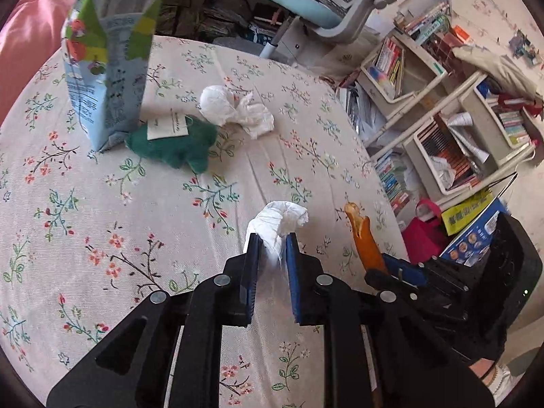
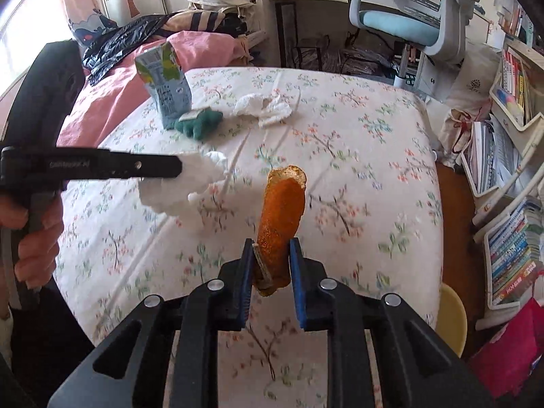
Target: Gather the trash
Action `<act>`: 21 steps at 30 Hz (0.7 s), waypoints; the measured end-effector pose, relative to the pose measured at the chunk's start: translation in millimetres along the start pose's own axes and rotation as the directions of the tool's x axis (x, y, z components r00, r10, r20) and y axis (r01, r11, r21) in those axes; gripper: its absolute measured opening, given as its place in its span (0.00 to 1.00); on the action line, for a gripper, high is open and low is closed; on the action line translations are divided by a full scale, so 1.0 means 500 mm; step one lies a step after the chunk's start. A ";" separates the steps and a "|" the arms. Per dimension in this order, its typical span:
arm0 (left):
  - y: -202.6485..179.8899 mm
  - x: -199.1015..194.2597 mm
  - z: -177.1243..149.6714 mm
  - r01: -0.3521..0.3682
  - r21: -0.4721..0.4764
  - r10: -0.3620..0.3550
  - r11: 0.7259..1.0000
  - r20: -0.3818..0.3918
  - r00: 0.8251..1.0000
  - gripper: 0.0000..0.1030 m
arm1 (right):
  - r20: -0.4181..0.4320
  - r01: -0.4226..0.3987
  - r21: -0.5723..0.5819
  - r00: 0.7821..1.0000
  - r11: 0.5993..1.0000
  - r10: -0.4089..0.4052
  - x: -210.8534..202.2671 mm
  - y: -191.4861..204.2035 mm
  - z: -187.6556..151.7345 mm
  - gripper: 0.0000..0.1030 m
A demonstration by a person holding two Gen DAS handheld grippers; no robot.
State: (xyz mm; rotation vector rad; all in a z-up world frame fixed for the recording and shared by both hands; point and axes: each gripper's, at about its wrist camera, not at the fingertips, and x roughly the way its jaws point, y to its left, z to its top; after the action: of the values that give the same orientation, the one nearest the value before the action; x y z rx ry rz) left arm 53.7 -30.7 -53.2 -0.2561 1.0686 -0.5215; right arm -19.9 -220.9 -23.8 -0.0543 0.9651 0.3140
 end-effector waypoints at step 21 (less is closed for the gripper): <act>-0.086 0.048 -0.021 -0.212 0.101 0.203 0.972 0.091 0.975 0.19 | 0.063 -0.029 0.072 0.998 0.997 0.024 0.016 -0.024 -0.029 0.38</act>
State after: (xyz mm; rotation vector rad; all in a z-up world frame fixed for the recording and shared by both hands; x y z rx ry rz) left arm 41.3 -79.5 -57.3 -0.0654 0.9723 -0.3771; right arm -24.0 -233.1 -39.9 0.0348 0.9151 0.3026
